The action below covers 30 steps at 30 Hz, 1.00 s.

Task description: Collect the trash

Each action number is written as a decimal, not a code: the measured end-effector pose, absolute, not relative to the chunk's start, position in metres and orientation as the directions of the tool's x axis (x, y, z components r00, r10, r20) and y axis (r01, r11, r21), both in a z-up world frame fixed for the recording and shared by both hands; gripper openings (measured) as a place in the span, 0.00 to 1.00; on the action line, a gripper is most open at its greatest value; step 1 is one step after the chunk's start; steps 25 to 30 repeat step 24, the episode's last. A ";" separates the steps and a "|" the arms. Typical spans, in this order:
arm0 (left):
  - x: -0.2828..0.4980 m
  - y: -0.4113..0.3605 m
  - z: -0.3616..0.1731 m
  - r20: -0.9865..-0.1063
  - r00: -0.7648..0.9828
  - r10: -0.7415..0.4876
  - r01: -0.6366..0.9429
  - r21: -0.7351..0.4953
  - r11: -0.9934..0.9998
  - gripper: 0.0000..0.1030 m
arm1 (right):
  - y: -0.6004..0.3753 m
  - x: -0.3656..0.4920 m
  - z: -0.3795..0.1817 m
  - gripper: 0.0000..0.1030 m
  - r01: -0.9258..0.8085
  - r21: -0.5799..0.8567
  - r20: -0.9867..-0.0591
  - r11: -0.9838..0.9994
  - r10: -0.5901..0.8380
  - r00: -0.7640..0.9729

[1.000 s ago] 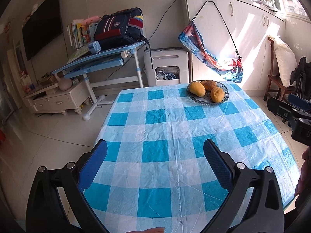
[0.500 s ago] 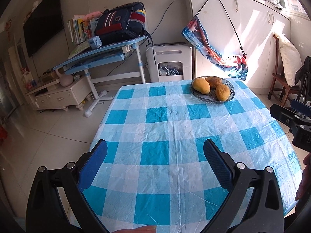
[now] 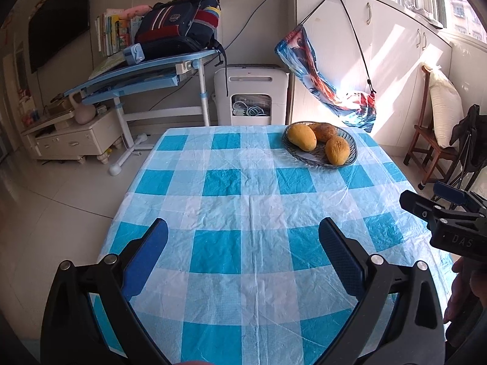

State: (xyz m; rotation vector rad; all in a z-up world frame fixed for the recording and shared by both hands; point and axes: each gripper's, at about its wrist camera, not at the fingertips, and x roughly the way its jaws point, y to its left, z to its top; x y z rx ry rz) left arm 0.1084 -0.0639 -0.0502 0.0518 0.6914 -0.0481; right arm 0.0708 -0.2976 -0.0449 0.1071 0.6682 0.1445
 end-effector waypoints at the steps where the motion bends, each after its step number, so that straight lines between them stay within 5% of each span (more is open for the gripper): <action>1: 0.112 -0.064 -0.052 -0.643 0.765 -0.028 0.072 0.042 0.997 0.93 | -0.299 0.075 -0.049 0.93 -0.094 0.148 -0.625 0.985 0.167 0.763; 12: 0.186 -0.049 -0.102 -0.757 0.652 0.028 0.113 0.134 0.984 0.93 | -0.306 0.109 -0.092 0.93 -0.028 0.153 -0.770 0.988 0.137 0.624; 30: 0.209 -0.041 -0.132 -0.825 0.557 -0.089 0.179 0.015 0.984 0.94 | -0.292 0.123 -0.102 0.93 -0.029 -0.004 -0.826 1.000 0.013 0.563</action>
